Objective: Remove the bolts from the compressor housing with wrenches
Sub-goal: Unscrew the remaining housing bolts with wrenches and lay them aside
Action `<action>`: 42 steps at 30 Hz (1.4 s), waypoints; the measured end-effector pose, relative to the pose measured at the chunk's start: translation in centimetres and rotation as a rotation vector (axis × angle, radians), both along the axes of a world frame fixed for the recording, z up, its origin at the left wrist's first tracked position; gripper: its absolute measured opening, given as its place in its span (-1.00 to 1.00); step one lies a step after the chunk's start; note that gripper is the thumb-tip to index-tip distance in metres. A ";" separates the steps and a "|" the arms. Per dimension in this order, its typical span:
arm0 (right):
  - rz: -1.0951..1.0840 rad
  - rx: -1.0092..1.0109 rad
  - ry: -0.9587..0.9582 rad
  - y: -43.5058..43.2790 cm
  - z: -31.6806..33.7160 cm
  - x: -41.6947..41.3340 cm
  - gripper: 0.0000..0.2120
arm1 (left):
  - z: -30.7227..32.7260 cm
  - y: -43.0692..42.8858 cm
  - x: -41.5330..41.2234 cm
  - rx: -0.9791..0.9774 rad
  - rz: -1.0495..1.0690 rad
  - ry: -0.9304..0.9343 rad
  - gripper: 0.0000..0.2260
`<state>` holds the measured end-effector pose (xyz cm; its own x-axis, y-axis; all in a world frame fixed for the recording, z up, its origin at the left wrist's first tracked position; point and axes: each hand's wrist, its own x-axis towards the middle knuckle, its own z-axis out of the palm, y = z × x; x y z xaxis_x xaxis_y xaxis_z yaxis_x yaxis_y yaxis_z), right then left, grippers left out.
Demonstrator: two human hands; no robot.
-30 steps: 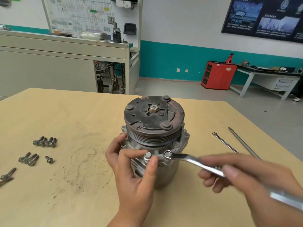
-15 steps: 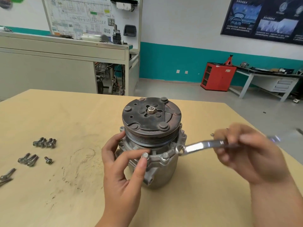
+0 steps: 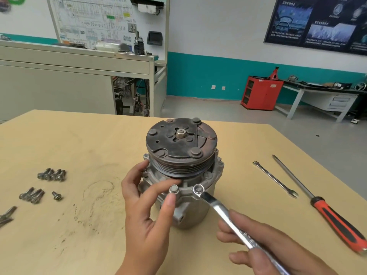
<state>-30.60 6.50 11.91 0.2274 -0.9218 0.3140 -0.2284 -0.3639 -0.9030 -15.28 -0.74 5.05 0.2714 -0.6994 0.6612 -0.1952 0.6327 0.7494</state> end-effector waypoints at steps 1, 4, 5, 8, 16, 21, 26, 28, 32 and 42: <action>-0.128 -0.134 0.001 0.1 -0.4 0.3 -0.70 | 0.1 0.0 -0.1 0.005 -0.006 -0.001 -0.81; -0.180 -0.211 -0.072 0.2 -0.6 0.5 -0.54 | 0.3 -0.1 -0.3 0.005 0.001 0.029 -0.85; -0.144 -0.127 -0.145 -0.2 -0.2 0.5 -0.48 | 0.3 -0.2 -0.4 0.008 0.009 0.052 -0.88; -0.083 -0.012 -0.287 -0.8 0.5 -0.9 -0.43 | 0.4 -0.4 -0.4 0.045 0.035 0.112 -0.89; -0.115 -0.036 -0.387 -0.6 0.2 -0.6 -0.68 | 0.6 -0.2 0.1 0.057 -0.005 0.097 -0.86; -0.177 -0.137 -0.271 -0.3 0.1 -0.4 -0.71 | 0.3 0.1 0.6 0.036 -0.048 0.002 -0.81; -0.161 -0.131 -0.213 -0.3 0.5 -0.7 -0.60 | 0.2 -0.5 0.2 0.052 -0.060 0.063 -0.88; -0.181 -0.127 -0.193 -0.3 0.4 -0.9 -0.72 | 0.1 -0.6 0.0 0.054 -0.045 0.095 -0.90; -0.193 -0.163 -0.108 -0.6 0.7 -1.0 -0.75 | 0.3 -0.7 -0.2 0.055 -0.008 0.106 -0.88; 0.169 0.091 -0.314 -5.7 2.0 -4.0 -0.80 | 0.9 0.1 0.5 0.066 -0.053 0.016 -0.85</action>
